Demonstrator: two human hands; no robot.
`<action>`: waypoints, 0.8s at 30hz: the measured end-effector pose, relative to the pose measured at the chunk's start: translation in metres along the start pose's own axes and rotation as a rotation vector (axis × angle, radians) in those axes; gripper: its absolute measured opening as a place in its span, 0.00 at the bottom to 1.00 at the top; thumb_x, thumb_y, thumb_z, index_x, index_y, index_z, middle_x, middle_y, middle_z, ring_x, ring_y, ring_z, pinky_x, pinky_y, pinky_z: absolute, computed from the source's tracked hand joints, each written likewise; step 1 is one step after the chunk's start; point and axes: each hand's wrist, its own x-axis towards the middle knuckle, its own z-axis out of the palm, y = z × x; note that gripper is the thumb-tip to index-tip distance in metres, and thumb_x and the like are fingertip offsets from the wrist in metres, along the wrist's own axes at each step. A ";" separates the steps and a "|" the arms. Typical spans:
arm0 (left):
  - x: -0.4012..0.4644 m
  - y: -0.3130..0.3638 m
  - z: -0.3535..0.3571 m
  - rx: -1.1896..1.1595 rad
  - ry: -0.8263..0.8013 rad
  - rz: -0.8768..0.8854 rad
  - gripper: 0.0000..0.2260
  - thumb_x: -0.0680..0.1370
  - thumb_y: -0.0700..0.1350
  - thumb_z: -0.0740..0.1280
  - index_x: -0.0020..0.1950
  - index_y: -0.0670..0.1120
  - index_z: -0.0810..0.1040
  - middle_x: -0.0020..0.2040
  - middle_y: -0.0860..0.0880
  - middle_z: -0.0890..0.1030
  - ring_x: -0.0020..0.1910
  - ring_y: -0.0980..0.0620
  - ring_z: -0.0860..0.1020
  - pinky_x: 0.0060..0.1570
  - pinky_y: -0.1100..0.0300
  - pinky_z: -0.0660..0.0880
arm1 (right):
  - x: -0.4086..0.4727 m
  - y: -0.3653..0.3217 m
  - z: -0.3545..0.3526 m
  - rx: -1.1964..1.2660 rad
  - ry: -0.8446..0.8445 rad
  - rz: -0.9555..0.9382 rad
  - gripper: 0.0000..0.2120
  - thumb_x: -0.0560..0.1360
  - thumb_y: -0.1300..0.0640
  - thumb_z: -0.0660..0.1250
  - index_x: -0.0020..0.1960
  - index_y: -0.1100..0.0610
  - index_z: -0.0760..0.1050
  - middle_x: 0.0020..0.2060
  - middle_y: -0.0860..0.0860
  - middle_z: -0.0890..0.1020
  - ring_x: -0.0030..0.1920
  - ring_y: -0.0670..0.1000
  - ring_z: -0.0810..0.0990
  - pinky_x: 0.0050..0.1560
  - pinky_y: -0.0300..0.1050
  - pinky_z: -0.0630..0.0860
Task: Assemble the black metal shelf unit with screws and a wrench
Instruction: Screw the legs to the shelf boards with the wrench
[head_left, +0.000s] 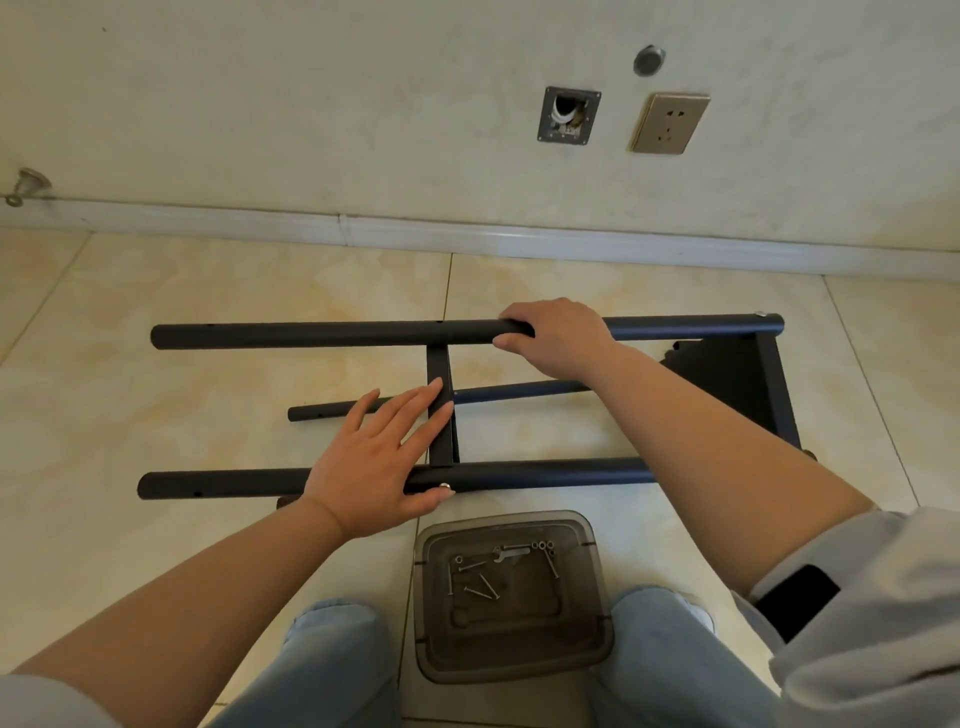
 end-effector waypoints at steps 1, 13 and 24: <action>-0.002 0.001 0.001 -0.002 0.009 0.005 0.34 0.76 0.69 0.43 0.74 0.49 0.59 0.75 0.45 0.61 0.69 0.45 0.66 0.67 0.45 0.59 | -0.002 0.000 0.000 0.004 0.000 0.000 0.15 0.79 0.43 0.57 0.60 0.49 0.73 0.48 0.49 0.80 0.48 0.53 0.77 0.47 0.46 0.72; -0.021 0.030 0.006 -0.277 -0.271 -0.255 0.50 0.68 0.72 0.59 0.76 0.49 0.36 0.69 0.49 0.71 0.59 0.52 0.77 0.59 0.58 0.74 | -0.055 -0.005 0.009 -0.093 0.048 -0.037 0.20 0.80 0.42 0.54 0.69 0.48 0.66 0.55 0.49 0.77 0.55 0.52 0.74 0.56 0.48 0.68; 0.012 0.031 0.026 -0.404 -0.403 -0.423 0.45 0.75 0.57 0.67 0.76 0.51 0.36 0.59 0.49 0.79 0.53 0.50 0.80 0.54 0.55 0.78 | -0.045 -0.007 0.016 -0.098 0.028 -0.024 0.18 0.81 0.45 0.55 0.69 0.47 0.65 0.57 0.50 0.76 0.58 0.53 0.71 0.60 0.49 0.66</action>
